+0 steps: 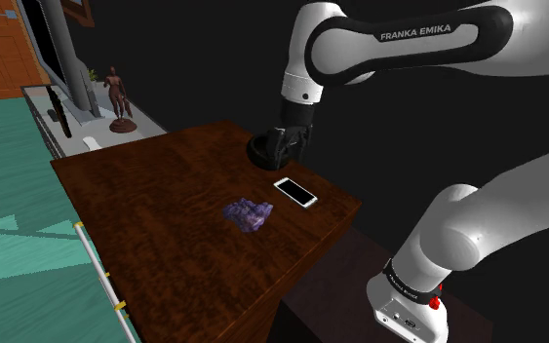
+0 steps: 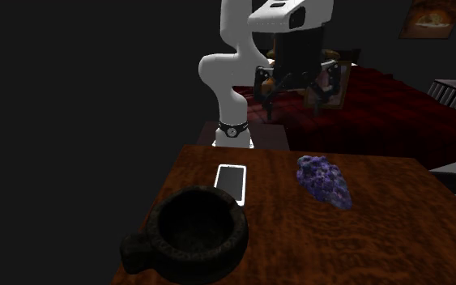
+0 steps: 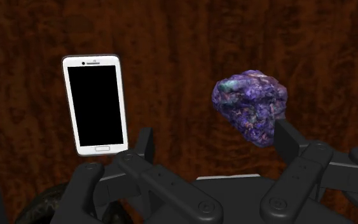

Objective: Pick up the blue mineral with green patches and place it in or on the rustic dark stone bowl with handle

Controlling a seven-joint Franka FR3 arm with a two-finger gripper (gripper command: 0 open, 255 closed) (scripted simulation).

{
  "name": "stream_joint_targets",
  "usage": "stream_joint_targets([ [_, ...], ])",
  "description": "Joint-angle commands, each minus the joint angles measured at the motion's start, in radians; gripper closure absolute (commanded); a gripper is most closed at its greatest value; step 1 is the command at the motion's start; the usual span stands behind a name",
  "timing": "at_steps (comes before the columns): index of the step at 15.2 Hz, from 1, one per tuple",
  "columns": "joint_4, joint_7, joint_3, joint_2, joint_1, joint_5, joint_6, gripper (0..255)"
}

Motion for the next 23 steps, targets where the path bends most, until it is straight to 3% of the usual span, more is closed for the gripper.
stream_joint_targets([
  [1,0.018,0.039,0.028,0.072,0.008,0.023,0.041,0],
  [10,0.155,0.192,0.122,0.391,0.043,0.076,0.174,0],
  [17,0.099,0.193,0.136,0.429,0.057,0.081,0.272,0],
  [23,0.095,0.193,0.136,0.433,0.059,0.081,0.280,0],
])
